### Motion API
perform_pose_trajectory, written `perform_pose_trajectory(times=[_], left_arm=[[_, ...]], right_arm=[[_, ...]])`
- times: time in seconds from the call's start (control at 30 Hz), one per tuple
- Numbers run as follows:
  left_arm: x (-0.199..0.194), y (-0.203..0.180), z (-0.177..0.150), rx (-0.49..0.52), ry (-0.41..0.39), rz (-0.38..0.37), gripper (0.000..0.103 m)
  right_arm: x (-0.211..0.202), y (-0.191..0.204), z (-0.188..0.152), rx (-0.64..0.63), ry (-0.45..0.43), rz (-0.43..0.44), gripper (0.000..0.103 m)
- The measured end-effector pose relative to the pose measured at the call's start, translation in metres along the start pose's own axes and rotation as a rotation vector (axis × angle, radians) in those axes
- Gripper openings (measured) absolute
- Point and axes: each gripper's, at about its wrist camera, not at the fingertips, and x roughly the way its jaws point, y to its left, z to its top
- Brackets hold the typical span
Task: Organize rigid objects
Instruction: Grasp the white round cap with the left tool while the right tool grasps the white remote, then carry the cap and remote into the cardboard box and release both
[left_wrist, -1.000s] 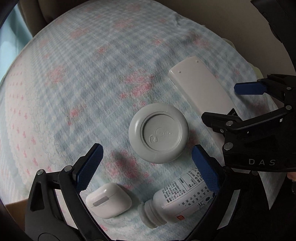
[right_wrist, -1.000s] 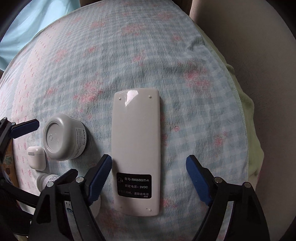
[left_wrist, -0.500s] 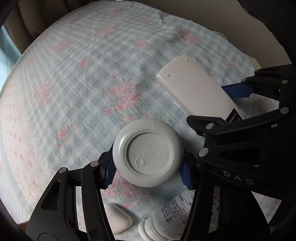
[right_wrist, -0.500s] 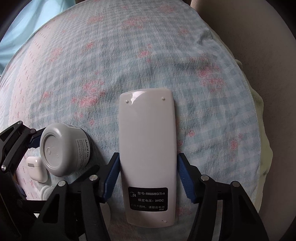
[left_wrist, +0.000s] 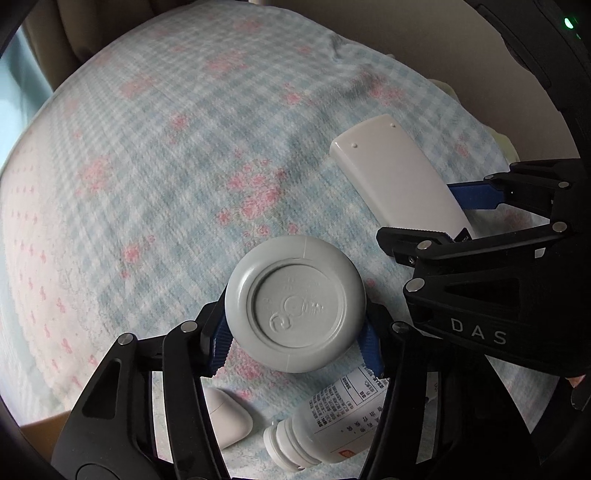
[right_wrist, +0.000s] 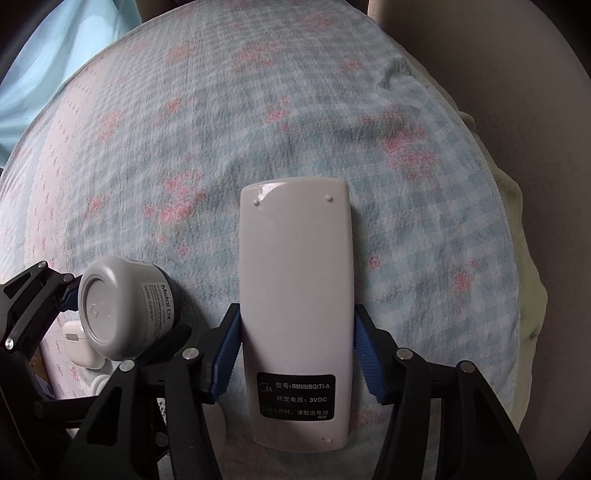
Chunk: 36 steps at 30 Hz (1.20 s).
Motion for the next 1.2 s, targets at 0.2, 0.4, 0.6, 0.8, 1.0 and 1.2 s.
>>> perform_pose_trajectory(times=[0.2,0.4,0.6,0.8,1.0,1.2], left_arm=[[-0.023,0.008,0.006,-0.045,-0.023,-0.004,0.053],[-0.056,-0.002,-0.011,-0.101,-0.051,0.008,0.053],[-0.113,0.016,-0.041,-0.188,-0.102,0.025,0.053],[-0.188,0.031,-0.074,-0.304,-0.17,0.034,0.053],[-0.26,0.069,-0.129,-0.412,-0.237,0.056,0.053],[-0.324,0.133,-0.204,-0.453,-0.266,0.107,0.053]], right_arm=[[-0.019,-0.012,-0.006,0.016,-0.021,0.003,0.053],[-0.054,-0.02,-0.006,0.018,-0.064,0.005,0.053],[-0.108,0.004,0.001,-0.006,-0.128,0.017,0.053],[-0.153,0.04,0.02,-0.039,-0.172,0.08,0.053],[-0.205,0.093,0.002,-0.056,-0.191,0.187,0.053],[-0.241,0.16,-0.021,-0.028,-0.206,0.293,0.053]])
